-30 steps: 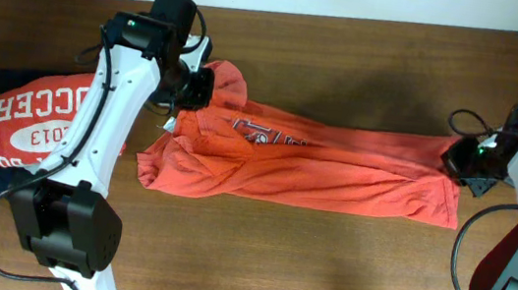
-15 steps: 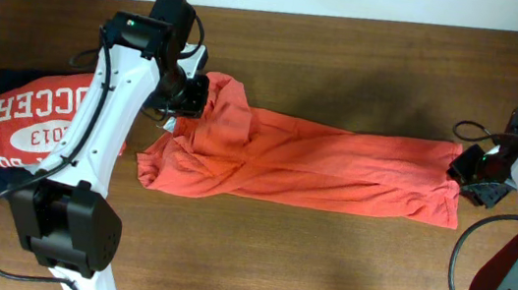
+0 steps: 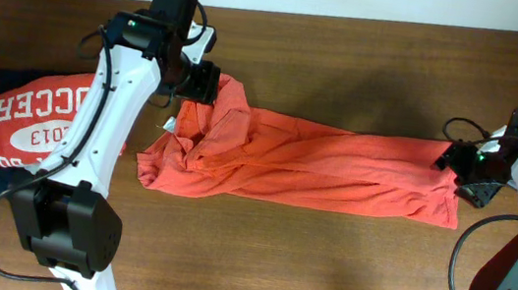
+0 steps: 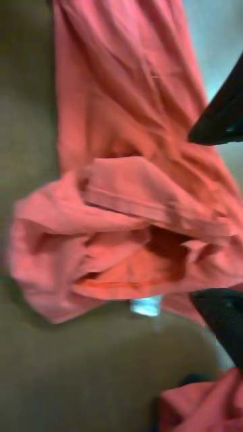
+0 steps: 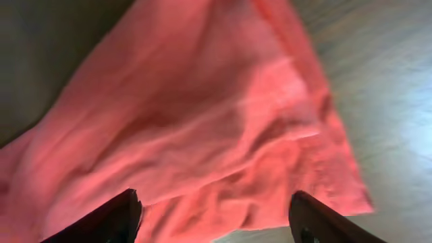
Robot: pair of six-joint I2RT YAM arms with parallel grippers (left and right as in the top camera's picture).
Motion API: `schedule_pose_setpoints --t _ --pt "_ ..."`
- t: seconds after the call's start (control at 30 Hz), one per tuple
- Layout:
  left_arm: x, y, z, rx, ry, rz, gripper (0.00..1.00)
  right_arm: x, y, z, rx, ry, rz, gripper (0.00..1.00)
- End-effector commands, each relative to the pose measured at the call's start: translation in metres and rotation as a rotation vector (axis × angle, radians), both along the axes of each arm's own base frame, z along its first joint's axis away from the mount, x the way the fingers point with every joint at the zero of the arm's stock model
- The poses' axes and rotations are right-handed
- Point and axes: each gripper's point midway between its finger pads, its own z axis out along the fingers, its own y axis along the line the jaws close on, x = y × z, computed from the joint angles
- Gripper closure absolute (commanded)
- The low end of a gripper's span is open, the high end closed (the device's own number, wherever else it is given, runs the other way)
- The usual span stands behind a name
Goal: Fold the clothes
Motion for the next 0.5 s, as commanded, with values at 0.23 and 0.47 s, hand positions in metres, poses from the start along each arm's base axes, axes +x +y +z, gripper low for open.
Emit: schedule_pose_setpoints --t 0.23,0.47 --pt "0.02 -0.033 -0.125 0.13 0.112 -0.295 0.41 0.004 0.021 0.015 0.094 -0.078 0.101 0.22" --pt "0.028 -0.031 -0.151 0.15 0.129 -0.262 0.95 -0.001 0.023 0.014 0.104 -0.058 0.1 0.22"
